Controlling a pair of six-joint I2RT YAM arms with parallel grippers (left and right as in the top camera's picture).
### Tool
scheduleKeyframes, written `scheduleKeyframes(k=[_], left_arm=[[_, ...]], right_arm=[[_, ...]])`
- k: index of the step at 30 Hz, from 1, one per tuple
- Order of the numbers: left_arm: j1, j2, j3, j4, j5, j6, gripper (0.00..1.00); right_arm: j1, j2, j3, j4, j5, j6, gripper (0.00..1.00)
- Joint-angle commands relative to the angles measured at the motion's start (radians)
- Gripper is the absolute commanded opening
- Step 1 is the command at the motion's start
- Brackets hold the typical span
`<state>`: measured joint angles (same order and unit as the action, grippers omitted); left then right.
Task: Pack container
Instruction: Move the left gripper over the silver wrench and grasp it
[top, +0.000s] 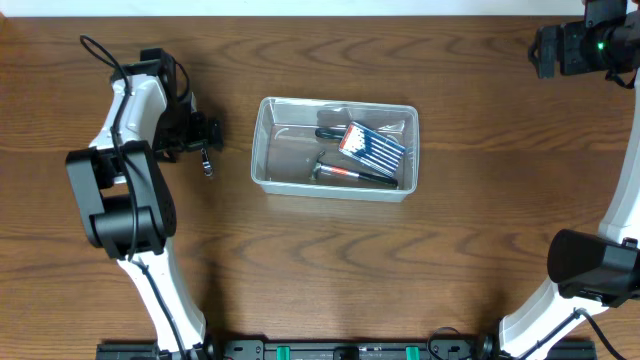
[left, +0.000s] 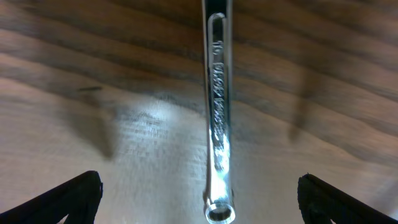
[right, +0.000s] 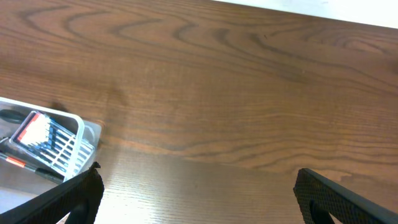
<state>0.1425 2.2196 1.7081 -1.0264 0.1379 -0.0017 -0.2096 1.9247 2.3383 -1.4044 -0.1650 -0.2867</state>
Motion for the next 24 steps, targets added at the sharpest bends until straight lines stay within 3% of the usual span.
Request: scheduleKeyframes(k=[1, 24], left_arm=[[-0.004, 0.036, 0.016, 0.002, -0.027, -0.011, 0.98], [-0.076, 0.044, 0.016, 0.023, -0.153, -0.060, 0.98]], right_arm=[[-0.001, -0.021, 0.014, -0.003, -0.011, 0.016, 0.99], [0.000, -0.021, 0.014, -0.011, -0.011, -0.002, 0.99]])
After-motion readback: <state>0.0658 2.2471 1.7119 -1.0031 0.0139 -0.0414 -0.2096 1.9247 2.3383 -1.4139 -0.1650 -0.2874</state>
